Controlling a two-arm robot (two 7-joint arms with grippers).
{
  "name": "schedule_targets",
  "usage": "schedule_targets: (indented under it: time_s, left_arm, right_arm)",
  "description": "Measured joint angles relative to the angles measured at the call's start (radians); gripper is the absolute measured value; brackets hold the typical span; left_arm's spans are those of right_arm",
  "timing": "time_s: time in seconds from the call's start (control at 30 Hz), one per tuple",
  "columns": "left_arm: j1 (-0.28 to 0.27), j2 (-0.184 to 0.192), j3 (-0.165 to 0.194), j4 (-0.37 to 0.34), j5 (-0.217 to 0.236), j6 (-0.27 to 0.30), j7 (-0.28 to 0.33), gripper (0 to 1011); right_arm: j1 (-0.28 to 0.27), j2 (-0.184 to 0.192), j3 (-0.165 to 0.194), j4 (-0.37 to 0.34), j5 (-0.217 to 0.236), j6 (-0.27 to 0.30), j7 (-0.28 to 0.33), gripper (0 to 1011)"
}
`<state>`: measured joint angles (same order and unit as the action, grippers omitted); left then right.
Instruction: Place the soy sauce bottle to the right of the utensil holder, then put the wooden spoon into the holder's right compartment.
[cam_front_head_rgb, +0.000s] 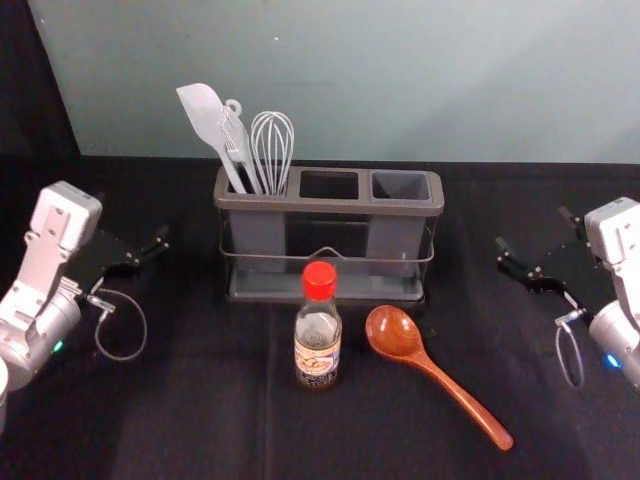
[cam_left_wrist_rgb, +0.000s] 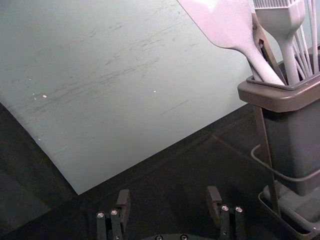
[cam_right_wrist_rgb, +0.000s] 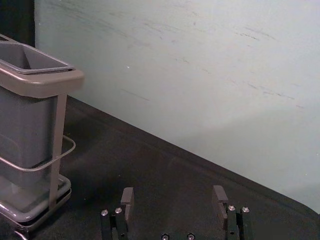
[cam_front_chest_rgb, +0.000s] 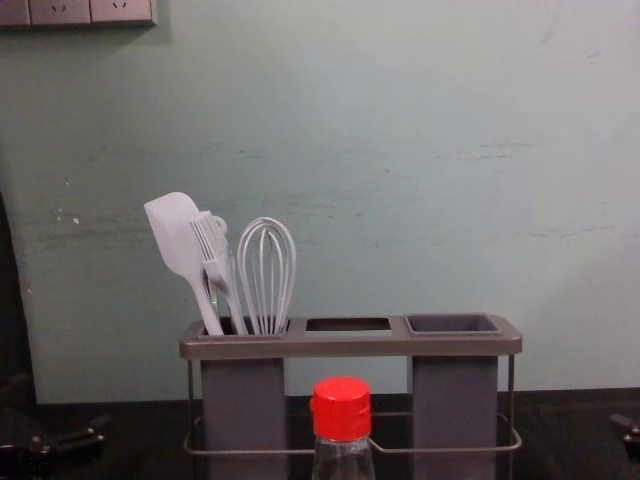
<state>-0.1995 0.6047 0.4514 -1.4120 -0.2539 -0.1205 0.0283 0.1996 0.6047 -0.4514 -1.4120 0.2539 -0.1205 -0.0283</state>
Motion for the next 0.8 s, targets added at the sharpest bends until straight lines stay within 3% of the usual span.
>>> schedule_targets:
  time_s: [0.27, 0.57, 0.8]
  left_arm:
    - [0.000, 0.000, 0.000, 0.000, 0.000, 0.000, 0.000, 1005]
    - [0.000, 0.000, 0.000, 0.000, 0.000, 0.000, 0.000, 1005]
    - [0.000, 0.000, 0.000, 0.000, 0.000, 0.000, 0.000, 1005]
  right_arm:
    - [0.000, 0.000, 0.001, 0.000, 0.000, -0.002, 0.001, 1003]
    - [-0.053, 0.024, 0.065, -0.072, 0.028, -0.076, 0.038, 1003]
    - [-0.143, 0.085, 0.126, -0.190, 0.081, -0.109, 0.096, 1003]
